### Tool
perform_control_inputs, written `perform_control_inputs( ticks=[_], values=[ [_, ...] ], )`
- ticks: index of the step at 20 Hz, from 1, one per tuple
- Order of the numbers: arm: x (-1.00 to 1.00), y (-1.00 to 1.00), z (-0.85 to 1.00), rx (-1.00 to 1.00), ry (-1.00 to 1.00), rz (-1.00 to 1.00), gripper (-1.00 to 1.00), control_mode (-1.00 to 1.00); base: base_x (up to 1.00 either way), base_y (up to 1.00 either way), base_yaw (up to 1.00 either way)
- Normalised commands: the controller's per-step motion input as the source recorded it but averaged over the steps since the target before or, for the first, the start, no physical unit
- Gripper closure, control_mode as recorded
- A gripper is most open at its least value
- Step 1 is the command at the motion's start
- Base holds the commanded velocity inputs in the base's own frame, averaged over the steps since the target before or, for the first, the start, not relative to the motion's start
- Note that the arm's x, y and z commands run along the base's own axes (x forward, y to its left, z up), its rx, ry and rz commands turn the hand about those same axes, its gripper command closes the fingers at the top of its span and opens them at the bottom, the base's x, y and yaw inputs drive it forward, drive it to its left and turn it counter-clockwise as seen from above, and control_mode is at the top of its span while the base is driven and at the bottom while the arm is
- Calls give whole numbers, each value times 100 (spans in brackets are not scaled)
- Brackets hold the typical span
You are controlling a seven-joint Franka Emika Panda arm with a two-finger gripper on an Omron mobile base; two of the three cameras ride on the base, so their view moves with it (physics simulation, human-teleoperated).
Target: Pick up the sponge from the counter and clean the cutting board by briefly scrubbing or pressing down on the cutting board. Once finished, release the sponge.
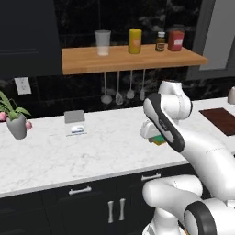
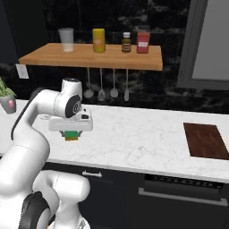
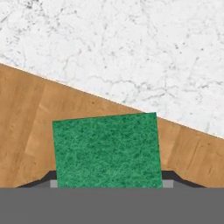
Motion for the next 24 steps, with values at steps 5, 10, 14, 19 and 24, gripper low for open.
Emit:
perform_control_inputs(
  ticks=[5, 10, 14, 19, 24],
  values=[
    [0, 0, 0, 0, 0, 0, 100, 100, 0, -89, -6],
    [0, 0, 0, 0, 0, 0, 100, 100, 0, -84, -2],
    [0, 0, 0, 0, 0, 0, 100, 100, 11, -66, 0],
    [12, -56, -21, 0, 6, 0, 100, -100, 0, 0, 0],
    [59, -84, -34, -1, 12, 0, 100, -100, 0, 0, 0]
  ],
)
